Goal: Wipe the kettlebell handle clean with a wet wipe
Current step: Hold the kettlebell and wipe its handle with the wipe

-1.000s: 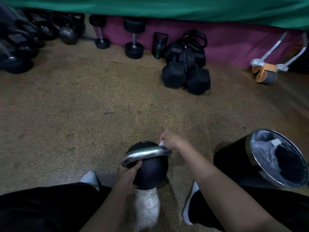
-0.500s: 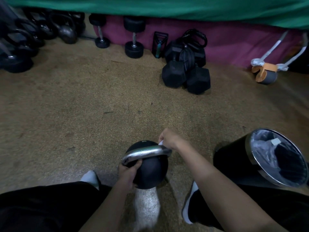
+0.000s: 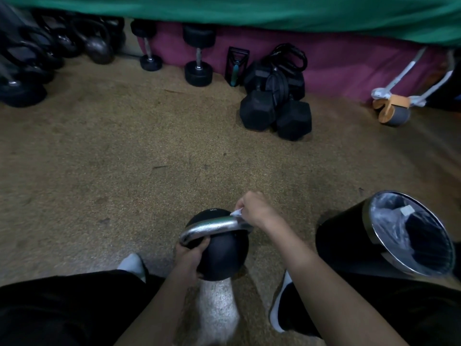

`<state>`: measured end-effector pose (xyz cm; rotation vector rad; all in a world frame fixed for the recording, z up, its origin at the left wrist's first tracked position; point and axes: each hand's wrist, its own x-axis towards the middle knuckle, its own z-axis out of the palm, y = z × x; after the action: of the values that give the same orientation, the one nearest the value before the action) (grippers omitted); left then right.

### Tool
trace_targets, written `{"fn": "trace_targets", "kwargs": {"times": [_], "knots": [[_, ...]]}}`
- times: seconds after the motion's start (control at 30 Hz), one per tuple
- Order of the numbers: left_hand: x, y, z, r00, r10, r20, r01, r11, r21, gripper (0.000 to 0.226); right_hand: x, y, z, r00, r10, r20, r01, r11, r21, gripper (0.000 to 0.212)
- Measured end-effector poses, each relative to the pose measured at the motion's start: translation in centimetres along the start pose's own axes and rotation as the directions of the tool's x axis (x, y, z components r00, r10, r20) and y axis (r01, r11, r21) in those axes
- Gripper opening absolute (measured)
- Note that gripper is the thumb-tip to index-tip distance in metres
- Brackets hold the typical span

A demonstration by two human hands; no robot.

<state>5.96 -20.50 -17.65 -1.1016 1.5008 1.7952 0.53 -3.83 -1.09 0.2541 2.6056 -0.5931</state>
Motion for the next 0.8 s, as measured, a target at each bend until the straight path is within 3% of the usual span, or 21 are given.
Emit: {"fn": "trace_targets", "kwargs": {"times": [0.17, 0.33, 0.63, 0.8], "knots": [[-0.2, 0.1, 0.2, 1.000, 0.006, 0.000, -0.006, 1.000, 0.004, 0.085, -0.7, 0.8, 0.3, 0.999, -0.006, -0.043, 0.008, 0.998, 0.059, 0.028], [-0.2, 0.1, 0.3, 1.000, -0.012, 0.004, 0.012, 1.000, 0.008, 0.080, -1.2, 1.1, 0.4, 0.994, 0.024, -0.104, -0.016, 0.997, 0.072, 0.022], [-0.2, 0.1, 0.2, 1.000, 0.005, 0.005, -0.005, 1.000, 0.013, 0.078, -2.2, 0.8, 1.6, 0.983, 0.002, -0.182, 0.021, 0.992, 0.124, 0.035], [-0.9, 0.4, 0.4, 1.000, 0.007, 0.024, -0.007, 1.000, 0.011, 0.071, -2.5, 0.2, 1.2, 0.987, 0.015, -0.162, -0.004, 0.998, 0.070, 0.036]]}}
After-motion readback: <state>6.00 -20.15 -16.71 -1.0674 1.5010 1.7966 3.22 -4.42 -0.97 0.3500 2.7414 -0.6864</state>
